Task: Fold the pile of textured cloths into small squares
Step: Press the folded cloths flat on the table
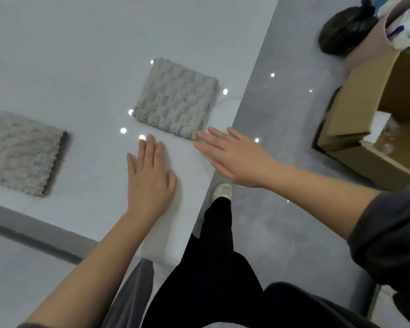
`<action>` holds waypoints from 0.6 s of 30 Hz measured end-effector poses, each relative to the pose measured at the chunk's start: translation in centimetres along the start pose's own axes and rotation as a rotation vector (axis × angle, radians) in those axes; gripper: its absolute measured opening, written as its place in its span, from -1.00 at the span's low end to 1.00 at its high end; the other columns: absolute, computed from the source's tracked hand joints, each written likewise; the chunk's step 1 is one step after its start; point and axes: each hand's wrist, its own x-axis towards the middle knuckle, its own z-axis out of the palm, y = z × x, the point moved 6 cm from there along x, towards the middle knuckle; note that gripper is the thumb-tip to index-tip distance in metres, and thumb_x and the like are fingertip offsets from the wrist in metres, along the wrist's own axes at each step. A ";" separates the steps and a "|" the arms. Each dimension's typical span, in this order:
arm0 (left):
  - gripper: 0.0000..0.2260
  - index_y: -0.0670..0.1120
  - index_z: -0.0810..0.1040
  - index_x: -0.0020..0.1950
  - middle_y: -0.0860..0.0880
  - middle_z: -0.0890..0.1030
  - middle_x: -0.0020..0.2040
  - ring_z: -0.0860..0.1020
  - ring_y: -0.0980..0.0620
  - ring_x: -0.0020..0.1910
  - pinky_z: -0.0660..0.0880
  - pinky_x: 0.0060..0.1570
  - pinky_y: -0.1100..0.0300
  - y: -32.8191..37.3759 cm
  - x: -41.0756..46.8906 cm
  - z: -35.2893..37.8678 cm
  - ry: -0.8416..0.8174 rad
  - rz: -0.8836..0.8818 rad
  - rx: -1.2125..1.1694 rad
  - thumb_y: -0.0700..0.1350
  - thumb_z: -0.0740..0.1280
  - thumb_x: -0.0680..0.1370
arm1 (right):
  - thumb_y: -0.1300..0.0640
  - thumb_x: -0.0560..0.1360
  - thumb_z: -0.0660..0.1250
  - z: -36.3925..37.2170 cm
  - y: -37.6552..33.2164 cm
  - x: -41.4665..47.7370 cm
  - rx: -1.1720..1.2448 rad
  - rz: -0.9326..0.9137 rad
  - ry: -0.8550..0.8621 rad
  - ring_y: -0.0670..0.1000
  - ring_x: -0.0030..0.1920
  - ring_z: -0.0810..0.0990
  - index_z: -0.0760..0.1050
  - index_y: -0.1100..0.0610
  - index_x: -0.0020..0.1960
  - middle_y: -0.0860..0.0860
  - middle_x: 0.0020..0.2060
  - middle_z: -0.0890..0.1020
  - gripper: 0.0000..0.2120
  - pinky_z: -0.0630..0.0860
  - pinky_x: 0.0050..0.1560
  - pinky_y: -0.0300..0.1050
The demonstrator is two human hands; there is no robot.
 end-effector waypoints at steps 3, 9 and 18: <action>-0.43 -0.24 0.13 0.54 -0.20 0.03 0.58 -0.02 -0.19 0.56 0.01 0.49 -0.15 1.6 0.1 -0.1 -0.014 -0.097 -0.071 -0.15 0.18 0.55 | 0.06 0.59 0.07 -1.5 2.1 0.0 0.013 -0.044 0.042 0.19 0.46 0.32 0.27 0.09 0.51 0.11 0.48 0.33 -0.50 0.28 0.39 0.21; -0.43 -0.21 0.18 0.53 -0.17 0.08 0.58 0.04 -0.17 0.56 0.09 0.47 -0.13 4.2 1.2 -0.5 0.003 -0.189 -0.122 -0.16 0.20 0.52 | 0.10 0.62 0.14 -4.2 6.5 2.9 0.036 -0.022 0.038 0.12 0.53 0.18 0.21 0.05 0.54 0.05 0.54 0.22 -0.52 0.16 0.48 0.15; -0.65 -0.25 0.48 0.27 -0.19 0.44 0.36 0.40 -0.17 0.35 0.42 0.26 -0.14 5.3 2.7 -1.5 0.313 -0.464 -0.323 -0.30 0.27 0.48 | 0.12 0.55 0.07 -7.9 9.3 7.9 0.104 -0.231 0.220 0.15 -0.06 0.55 0.54 0.17 0.20 0.09 0.01 0.58 -0.65 0.41 -0.08 0.03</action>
